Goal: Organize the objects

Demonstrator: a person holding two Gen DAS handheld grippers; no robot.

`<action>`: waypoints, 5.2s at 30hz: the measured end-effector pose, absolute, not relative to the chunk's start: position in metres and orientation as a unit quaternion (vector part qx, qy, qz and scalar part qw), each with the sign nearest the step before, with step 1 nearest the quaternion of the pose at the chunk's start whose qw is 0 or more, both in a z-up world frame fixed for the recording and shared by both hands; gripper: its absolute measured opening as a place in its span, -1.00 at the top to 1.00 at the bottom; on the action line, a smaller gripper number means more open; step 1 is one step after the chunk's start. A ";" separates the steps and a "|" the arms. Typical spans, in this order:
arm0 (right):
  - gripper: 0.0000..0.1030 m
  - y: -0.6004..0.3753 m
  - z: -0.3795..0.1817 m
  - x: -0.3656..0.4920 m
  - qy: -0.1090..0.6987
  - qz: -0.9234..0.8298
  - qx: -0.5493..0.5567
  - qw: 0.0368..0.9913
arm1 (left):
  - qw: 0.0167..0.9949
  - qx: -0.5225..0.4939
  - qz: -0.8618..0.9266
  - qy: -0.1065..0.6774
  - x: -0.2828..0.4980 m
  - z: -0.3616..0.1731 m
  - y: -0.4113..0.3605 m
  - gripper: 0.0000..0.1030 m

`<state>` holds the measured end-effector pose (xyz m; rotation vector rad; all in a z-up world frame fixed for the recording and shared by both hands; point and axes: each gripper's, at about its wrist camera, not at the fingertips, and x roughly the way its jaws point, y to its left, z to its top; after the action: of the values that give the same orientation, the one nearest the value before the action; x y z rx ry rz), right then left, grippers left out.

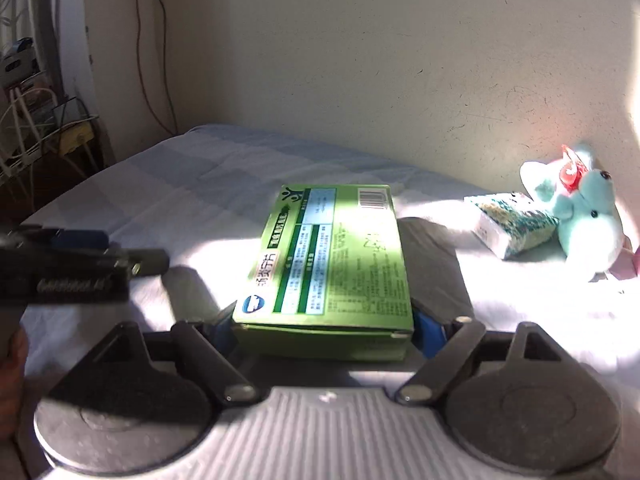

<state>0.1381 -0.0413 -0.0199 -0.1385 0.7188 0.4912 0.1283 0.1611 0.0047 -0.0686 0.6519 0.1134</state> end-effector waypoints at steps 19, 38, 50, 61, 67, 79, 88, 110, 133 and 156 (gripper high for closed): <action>-0.74 -0.227 -0.002 -0.036 0.310 0.083 0.010 0.947 | 0.905 -0.016 -0.286 0.316 0.081 0.028 -0.024 -0.59; -0.10 -0.264 0.037 -0.060 0.208 0.136 0.058 0.967 | 0.887 -0.016 -0.356 0.295 0.033 0.085 -0.080 -0.20; -0.14 -0.349 0.050 0.016 0.264 0.069 0.094 0.958 | 0.873 0.040 -0.344 0.344 0.117 0.093 -0.198 -0.23; -0.03 -0.377 0.025 0.089 0.306 0.018 0.096 0.947 | 0.868 0.048 -0.316 0.380 0.169 0.062 -0.241 -0.36; -0.14 -0.378 0.035 0.077 0.268 0.012 0.120 0.956 | 0.881 0.049 -0.317 0.347 0.153 0.078 -0.235 -0.36; -0.16 -0.345 0.046 -0.006 0.218 -0.010 0.130 0.967 | 0.911 0.080 -0.297 0.275 0.070 0.094 -0.200 -0.37; -0.16 -0.332 0.037 -0.054 0.211 -0.004 0.189 0.959 | 0.924 0.119 -0.259 0.256 0.023 0.079 -0.165 -0.37; -0.16 -0.226 0.025 -0.036 0.281 0.067 0.135 0.948 | 0.946 0.114 -0.125 0.275 0.039 0.036 -0.054 -0.37; -0.19 -0.142 0.016 0.033 0.322 0.124 0.059 0.937 | 0.952 0.087 -0.035 0.291 0.097 0.015 0.035 -0.38; -0.57 -0.068 -0.007 0.255 0.357 0.022 0.090 0.929 | 0.952 -0.069 0.031 0.297 0.124 0.016 0.118 -0.49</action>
<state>0.2546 -0.0683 -0.0072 0.1844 0.7313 0.0453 0.1244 0.1182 0.0162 -0.1399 0.6039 0.0626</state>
